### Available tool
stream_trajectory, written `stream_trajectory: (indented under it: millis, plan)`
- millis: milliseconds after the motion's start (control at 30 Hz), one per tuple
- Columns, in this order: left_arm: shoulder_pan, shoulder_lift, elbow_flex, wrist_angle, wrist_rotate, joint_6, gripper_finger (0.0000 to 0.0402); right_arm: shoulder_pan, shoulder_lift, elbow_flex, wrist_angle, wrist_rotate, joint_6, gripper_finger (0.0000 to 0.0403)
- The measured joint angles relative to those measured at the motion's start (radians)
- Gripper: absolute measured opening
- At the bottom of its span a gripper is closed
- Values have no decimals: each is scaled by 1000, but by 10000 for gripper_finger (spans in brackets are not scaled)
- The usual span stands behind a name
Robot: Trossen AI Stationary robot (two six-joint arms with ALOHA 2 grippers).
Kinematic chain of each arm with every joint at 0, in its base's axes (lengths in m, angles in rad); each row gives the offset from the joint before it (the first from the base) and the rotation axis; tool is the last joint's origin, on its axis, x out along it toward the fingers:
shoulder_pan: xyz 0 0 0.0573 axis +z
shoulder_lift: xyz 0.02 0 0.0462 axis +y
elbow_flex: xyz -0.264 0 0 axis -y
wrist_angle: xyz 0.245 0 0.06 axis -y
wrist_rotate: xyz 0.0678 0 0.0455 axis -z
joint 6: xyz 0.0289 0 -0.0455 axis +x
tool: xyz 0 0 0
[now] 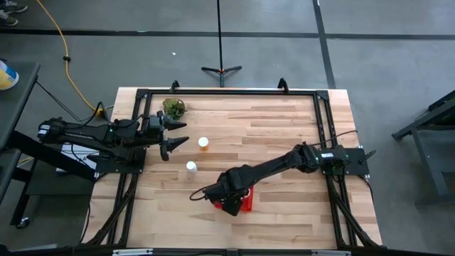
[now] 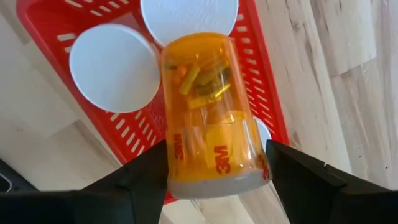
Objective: Pick and place pill bottles into a basket
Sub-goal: Put the orange pill bottle into the red bin, then put the white pill bottle into the red bin
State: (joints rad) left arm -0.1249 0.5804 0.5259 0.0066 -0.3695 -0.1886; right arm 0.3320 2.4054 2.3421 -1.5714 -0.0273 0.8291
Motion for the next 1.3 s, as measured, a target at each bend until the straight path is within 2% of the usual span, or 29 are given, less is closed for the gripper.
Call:
stream_trajectory:
  millis: [167, 333, 567, 767, 1300]
  plan:
    - [0, 0, 0, 0, 0, 0, 308, -7, -29, 0, 0, 0, -7, 252]
    - [0, 0, 0, 0, 0, 8, 308, -17, -59, 1, 7, 46, 1, 252]
    - [0, 0, 0, -1, 0, 9, 308, -24, -58, 0, 98, -1, -1, 252]
    - [0, 0, 0, -1, 0, 11, 308, -23, -55, -2, 103, -45, 1, 252]
    - [0, 0, 0, -1, 24, 0, 308, -43, -55, -2, 166, 21, -28, 252]
